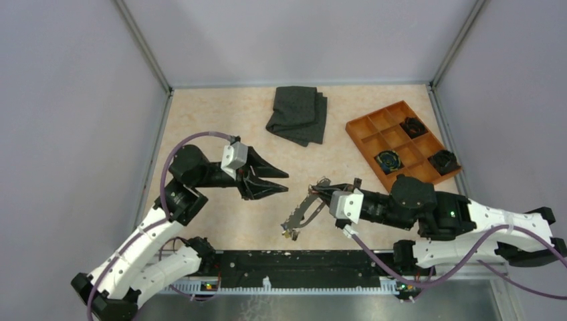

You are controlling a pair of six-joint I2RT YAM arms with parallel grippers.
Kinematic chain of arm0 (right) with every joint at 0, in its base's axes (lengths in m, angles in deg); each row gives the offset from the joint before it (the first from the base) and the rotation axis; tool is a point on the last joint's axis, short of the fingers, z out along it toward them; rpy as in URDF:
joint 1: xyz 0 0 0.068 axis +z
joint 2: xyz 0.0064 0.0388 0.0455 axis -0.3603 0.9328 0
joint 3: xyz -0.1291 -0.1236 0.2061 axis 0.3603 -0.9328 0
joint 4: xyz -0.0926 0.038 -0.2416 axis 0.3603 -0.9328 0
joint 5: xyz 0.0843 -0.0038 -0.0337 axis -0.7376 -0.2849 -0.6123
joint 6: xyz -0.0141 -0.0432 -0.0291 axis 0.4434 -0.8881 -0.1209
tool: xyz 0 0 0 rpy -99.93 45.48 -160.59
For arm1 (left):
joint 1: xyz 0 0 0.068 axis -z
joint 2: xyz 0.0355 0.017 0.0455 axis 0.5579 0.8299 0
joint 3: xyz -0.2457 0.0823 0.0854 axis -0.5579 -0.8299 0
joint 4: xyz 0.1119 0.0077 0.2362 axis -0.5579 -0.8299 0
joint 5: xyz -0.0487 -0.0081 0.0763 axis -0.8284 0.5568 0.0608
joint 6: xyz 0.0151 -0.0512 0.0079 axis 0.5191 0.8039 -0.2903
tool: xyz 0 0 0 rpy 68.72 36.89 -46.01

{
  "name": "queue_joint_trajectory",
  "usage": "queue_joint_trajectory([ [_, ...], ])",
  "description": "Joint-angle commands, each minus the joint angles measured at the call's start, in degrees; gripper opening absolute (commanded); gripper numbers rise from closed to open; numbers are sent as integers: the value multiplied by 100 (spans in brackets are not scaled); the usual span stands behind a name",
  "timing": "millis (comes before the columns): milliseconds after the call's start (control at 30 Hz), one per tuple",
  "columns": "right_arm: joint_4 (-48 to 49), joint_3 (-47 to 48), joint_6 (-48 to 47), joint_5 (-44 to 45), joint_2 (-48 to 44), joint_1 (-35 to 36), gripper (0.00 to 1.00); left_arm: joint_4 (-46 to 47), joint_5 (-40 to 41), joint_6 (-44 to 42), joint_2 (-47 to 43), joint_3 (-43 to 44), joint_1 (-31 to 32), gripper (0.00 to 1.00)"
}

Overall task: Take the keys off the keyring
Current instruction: Remove the key from the keyring.

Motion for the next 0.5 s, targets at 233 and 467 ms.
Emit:
queue_joint_trajectory([
  [233,698,-52,-202,-813,-119,-46,0,3235,-974,1999,562,-460,105,37],
  [467,755,-22,-246,-933,-87,-42,0,3908,-1062,2350,778,-555,375,36],
])
